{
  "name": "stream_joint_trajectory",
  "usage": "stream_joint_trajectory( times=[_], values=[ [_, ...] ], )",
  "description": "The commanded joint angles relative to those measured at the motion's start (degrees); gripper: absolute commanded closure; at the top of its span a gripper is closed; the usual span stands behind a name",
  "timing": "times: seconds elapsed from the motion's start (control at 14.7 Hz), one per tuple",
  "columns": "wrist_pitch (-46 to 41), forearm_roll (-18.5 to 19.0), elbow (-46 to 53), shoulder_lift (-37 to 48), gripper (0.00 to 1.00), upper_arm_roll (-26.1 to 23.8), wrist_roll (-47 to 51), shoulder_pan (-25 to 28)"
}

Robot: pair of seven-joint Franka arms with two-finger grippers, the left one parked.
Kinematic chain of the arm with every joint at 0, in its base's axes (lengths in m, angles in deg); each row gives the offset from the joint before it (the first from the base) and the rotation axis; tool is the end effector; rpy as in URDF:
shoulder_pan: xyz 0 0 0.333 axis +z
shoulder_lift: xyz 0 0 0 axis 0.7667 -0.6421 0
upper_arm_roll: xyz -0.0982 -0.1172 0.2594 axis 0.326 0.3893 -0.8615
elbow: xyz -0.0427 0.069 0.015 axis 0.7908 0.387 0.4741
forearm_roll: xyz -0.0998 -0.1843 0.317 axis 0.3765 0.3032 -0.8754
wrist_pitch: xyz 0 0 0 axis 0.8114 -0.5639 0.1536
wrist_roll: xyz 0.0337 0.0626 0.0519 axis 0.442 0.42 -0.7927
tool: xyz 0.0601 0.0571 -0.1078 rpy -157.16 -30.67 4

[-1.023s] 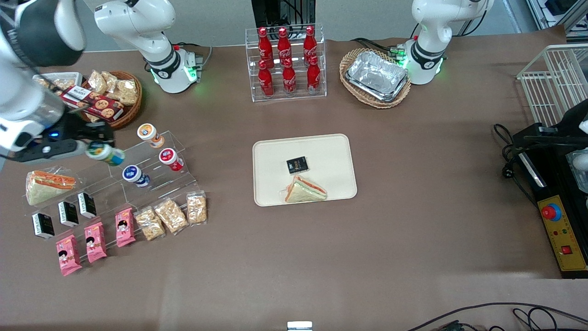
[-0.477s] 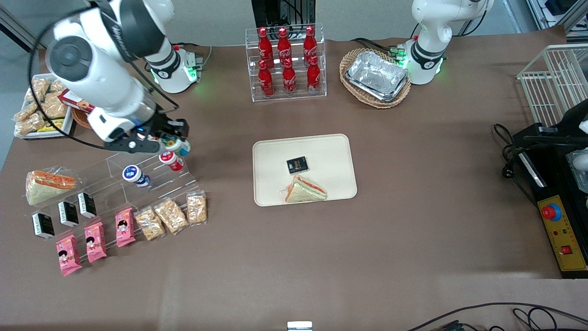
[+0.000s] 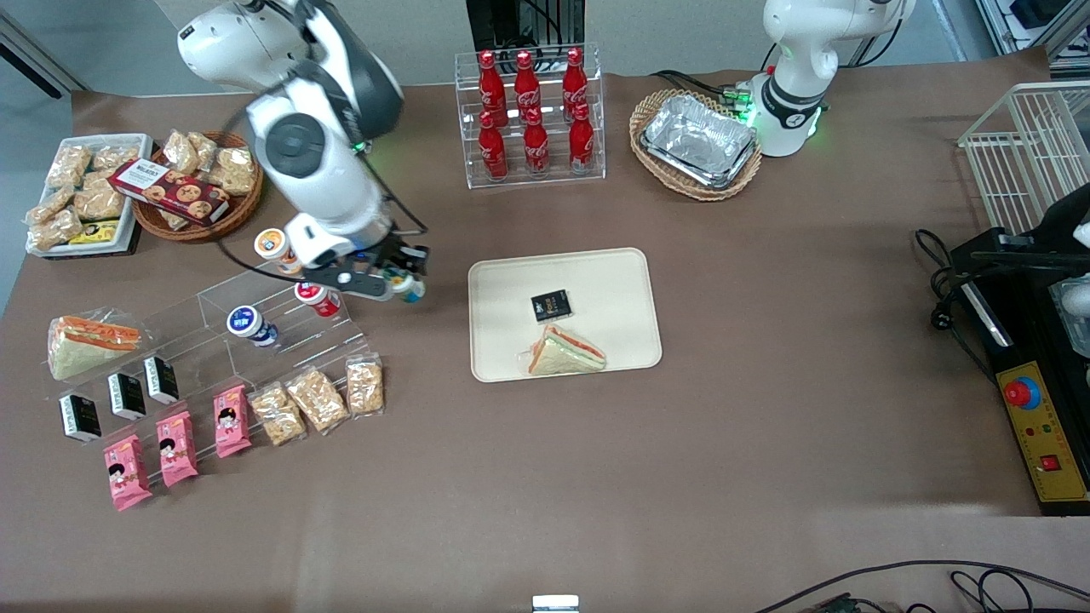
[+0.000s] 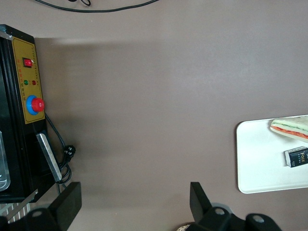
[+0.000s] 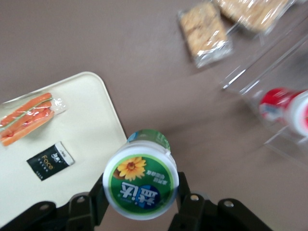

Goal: Place green gum on tray
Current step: 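Lower the held green gum tub onto the tray beside the black card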

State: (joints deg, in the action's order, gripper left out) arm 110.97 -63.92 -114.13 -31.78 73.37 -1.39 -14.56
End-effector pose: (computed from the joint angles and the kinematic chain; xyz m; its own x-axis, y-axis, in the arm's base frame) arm 0.4550 0.2806 0.3731 0.9545 -0.2933 -0.0533 -0.2948 -0.9553 -0.0213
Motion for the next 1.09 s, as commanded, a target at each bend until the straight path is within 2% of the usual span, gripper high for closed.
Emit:
stream_joint_trajectory(
  times=[0.0,0.48,0.68,0.89,0.95,1.02],
  values=[
    [11.5,-1.0,-6.6,-2.6,0.61,0.7,10.3,5.9],
    [24.7,-0.5,-6.9,-13.2,0.61,0.8,25.1,14.8],
    [30.4,-0.3,-8.7,-16.5,0.61,0.8,27.2,16.6],
    [32.3,-0.4,-9.8,-17.3,0.61,0.8,27.3,16.9],
    [32.4,-0.4,-9.7,-17.6,0.60,0.8,27.4,16.9],
    [32.7,-0.4,-9.7,-17.8,0.50,0.8,27.5,16.9]
  ],
)
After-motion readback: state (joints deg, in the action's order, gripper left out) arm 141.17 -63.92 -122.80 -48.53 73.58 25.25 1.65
